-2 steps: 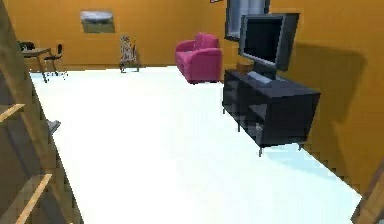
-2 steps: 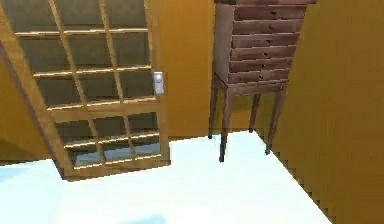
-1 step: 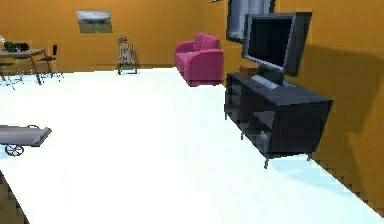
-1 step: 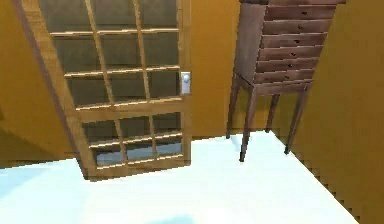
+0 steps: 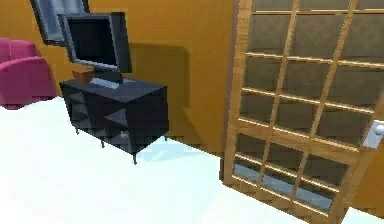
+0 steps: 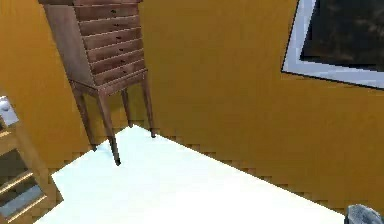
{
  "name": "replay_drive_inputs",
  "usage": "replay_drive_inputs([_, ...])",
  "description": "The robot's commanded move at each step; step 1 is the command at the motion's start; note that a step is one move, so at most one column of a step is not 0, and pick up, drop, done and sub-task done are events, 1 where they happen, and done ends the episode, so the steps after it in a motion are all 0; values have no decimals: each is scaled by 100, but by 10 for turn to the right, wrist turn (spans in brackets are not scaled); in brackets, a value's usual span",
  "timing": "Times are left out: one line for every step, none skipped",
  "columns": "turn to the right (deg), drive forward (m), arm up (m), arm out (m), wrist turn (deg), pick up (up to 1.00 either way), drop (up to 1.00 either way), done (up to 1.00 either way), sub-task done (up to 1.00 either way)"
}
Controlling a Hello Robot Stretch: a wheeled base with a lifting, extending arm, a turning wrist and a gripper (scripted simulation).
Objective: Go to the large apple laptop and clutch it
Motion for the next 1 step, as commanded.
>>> replay_drive_inputs([300,0,0,0,0,0,0,0,0])
